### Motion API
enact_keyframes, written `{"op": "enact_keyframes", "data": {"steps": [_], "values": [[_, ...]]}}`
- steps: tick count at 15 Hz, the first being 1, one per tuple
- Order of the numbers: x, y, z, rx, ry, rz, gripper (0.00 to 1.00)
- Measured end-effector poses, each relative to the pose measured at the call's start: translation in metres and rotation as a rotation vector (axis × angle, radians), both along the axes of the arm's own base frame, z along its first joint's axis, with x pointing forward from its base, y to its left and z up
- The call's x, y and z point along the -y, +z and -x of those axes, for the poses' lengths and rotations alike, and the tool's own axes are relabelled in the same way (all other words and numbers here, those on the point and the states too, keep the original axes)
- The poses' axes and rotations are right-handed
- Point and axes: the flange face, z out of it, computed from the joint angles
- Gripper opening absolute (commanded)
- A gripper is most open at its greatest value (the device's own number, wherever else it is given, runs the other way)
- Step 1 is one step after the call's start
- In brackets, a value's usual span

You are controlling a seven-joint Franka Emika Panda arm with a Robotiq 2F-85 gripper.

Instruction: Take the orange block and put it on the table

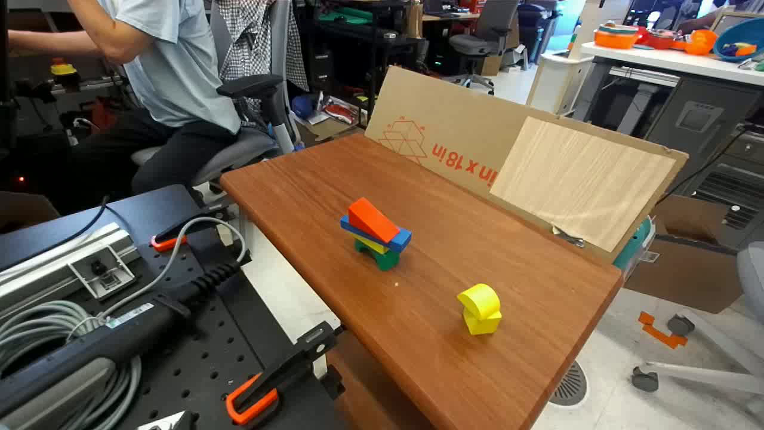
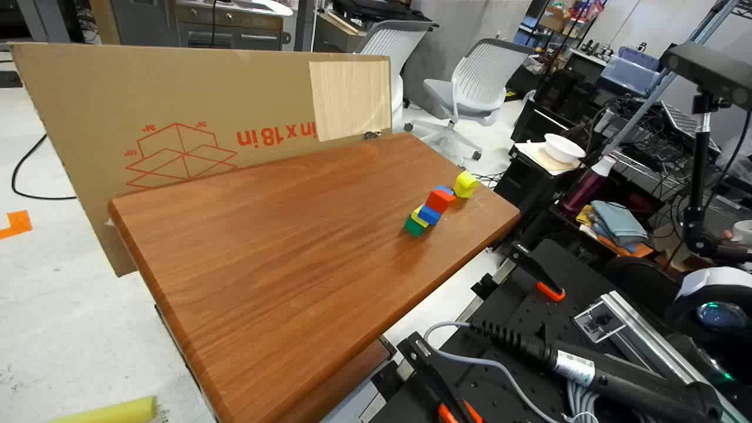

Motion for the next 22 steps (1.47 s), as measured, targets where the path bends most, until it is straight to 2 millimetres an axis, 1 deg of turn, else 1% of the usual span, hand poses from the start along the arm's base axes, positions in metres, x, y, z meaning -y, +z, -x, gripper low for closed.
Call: {"op": "enact_keyframes", "data": {"steps": [18, 20, 22], "values": [[0.0006, -0.0006, 0.0002, -0.002, -0.001, -0.001, 1.0], [0.0002, -0.0015, 0.0001, -0.008, 0.013, -0.007, 1.0], [-0.0005, -0.0043, -0.0005, -0.025, 0.067, -0.009, 1.0]]}}
